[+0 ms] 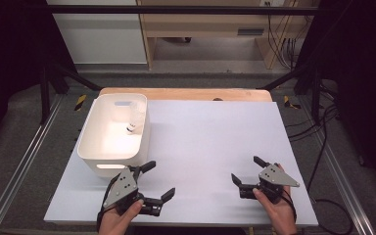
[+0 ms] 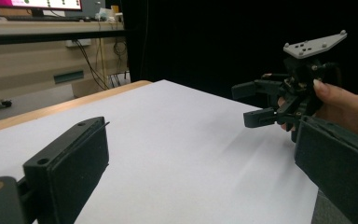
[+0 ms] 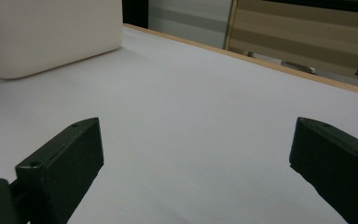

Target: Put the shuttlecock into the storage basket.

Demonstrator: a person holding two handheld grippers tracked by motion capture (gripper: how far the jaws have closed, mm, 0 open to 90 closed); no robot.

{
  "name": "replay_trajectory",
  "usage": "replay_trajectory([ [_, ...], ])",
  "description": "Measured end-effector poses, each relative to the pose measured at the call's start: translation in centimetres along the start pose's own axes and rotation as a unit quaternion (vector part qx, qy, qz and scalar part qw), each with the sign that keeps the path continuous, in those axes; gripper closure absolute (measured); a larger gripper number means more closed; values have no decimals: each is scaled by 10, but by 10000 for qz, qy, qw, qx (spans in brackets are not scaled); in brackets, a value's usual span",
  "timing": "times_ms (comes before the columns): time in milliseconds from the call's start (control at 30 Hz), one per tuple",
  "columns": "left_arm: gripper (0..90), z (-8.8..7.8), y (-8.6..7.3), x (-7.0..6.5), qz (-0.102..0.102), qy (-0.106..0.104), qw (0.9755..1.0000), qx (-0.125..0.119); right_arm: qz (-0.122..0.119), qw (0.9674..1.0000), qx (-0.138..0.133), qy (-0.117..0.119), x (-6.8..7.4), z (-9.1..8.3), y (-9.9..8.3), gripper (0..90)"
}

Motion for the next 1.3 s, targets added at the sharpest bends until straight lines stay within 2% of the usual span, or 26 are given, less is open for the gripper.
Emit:
replay_trajectory([
  [200,28,-19,3,7,-79,91,9998,-127,-1,10000,9,8,1,0,0,29],
  [433,29,-38,8,25,-208,321,9988,-310,-4,10000,20,13,1,0,-1,29],
  [533,29,-45,7,30,-180,361,9987,-325,-9,10000,24,14,1,0,-1,29],
  [667,30,-54,4,36,-247,469,9979,-369,-9,10000,29,13,1,0,-1,29],
  [1100,29,-76,-1,62,-263,785,9947,-611,-2,10000,21,31,1,0,0,29],
  [1300,29,-78,-8,73,-270,899,9934,-653,-16,10000,19,40,1,0,0,29],
])
Point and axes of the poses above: each handheld gripper's, and its own axes: z roughly forward along the jaws, y roughly out of its top, x roughly to its left, the point moved 10 cm from there along z, roughly forward along the jaws, and after that the axes turned 13 degrees about y, right-handed, at the moved point
